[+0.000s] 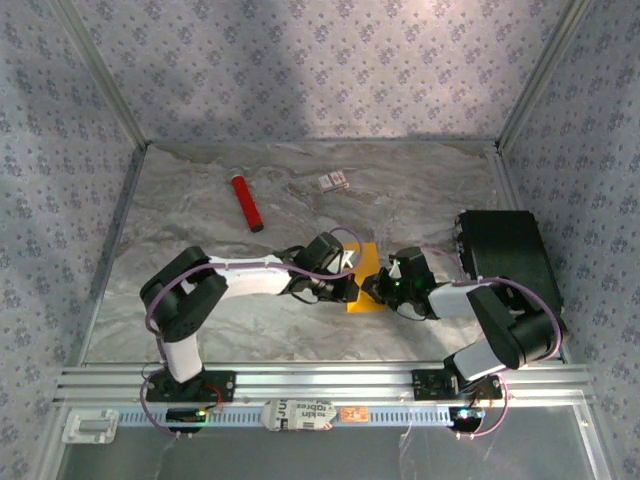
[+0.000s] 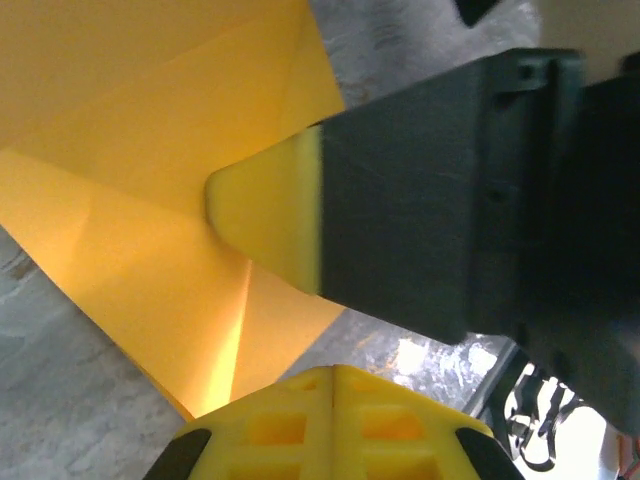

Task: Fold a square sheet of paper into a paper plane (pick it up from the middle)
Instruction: Fold the triangle a second time at the center of the table.

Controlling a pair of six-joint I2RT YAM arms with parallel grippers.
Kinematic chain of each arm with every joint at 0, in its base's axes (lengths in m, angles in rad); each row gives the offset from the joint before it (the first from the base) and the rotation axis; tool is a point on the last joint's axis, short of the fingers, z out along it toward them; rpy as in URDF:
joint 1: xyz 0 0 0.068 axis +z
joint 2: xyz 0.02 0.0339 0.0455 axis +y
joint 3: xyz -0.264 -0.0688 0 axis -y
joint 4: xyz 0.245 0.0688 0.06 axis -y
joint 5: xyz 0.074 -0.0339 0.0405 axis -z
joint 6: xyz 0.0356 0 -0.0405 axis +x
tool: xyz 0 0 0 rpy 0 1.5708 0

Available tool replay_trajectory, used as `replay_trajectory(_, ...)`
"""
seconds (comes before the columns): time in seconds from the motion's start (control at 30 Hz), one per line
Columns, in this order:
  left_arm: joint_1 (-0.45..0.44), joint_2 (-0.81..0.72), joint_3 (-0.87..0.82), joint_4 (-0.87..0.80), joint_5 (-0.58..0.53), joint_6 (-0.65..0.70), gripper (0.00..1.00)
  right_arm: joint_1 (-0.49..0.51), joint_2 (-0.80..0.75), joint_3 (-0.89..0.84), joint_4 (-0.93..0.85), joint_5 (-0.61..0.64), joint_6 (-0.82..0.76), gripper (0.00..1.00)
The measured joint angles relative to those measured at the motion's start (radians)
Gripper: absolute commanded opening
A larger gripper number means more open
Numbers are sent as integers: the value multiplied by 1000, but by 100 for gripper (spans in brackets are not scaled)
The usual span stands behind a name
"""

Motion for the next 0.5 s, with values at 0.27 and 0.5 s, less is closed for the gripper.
replay_trajectory(0.27, -1, 68, -6, -6, 8, -9, 3, -1, 0, 0, 0, 0, 0, 1)
replay_trajectory(0.5, -2, 27, -97, 74, 7, -10, 3, -2, 0, 0, -1, 0, 0, 1)
